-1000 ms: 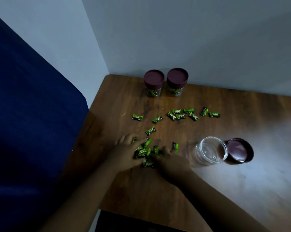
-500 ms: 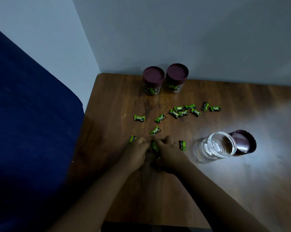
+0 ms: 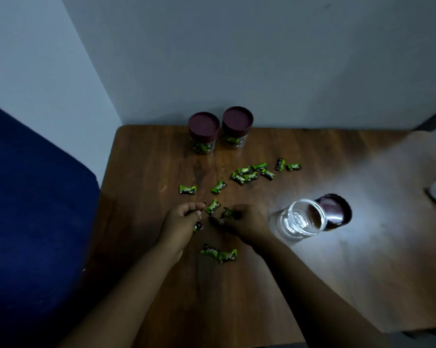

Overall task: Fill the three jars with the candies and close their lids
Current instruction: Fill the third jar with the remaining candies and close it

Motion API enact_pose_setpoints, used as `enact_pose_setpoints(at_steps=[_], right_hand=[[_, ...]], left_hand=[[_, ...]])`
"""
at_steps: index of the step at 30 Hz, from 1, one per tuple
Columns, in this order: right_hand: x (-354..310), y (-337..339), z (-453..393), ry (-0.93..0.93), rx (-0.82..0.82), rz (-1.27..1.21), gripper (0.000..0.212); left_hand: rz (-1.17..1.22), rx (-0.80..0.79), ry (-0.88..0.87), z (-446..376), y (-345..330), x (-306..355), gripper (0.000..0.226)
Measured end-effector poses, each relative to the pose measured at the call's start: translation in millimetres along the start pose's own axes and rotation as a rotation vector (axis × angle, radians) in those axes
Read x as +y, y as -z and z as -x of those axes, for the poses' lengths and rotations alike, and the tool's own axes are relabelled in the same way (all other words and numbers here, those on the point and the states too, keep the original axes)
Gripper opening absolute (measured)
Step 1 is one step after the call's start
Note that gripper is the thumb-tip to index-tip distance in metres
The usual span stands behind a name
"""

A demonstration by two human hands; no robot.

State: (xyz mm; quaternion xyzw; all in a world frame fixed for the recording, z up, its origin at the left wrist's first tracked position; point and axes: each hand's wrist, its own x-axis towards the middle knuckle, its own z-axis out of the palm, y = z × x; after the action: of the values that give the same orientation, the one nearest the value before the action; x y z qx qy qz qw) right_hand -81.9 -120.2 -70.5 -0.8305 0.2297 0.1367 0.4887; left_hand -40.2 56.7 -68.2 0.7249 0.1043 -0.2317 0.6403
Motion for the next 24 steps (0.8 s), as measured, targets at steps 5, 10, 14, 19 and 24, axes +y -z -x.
enact_pose_setpoints(at_steps=[5, 10, 14, 19, 24], right_hand=[[9, 106, 31, -0.014, 0.218, -0.066, 0.017], [31, 176, 39, -0.027, 0.316, 0.618, 0.022], [50, 185, 36, 0.003, 0.236, 0.531, 0.035], [59, 197, 36, 0.028, 0.196, 0.404, 0.039], [50, 211, 38, 0.130, 0.252, 0.418, 0.030]], left_hand=[[-0.124, -0.134, -0.103, 12, -66, 32, 0.024], [-0.349, -0.358, -0.257, 25, -159, 63, 0.025], [-0.790, -0.479, -0.406, 24, -214, 78, 0.026], [-0.927, -0.381, -0.408, 12, -235, 71, 0.023], [-0.671, -0.252, -0.439, 13, -213, 68, 0.012]])
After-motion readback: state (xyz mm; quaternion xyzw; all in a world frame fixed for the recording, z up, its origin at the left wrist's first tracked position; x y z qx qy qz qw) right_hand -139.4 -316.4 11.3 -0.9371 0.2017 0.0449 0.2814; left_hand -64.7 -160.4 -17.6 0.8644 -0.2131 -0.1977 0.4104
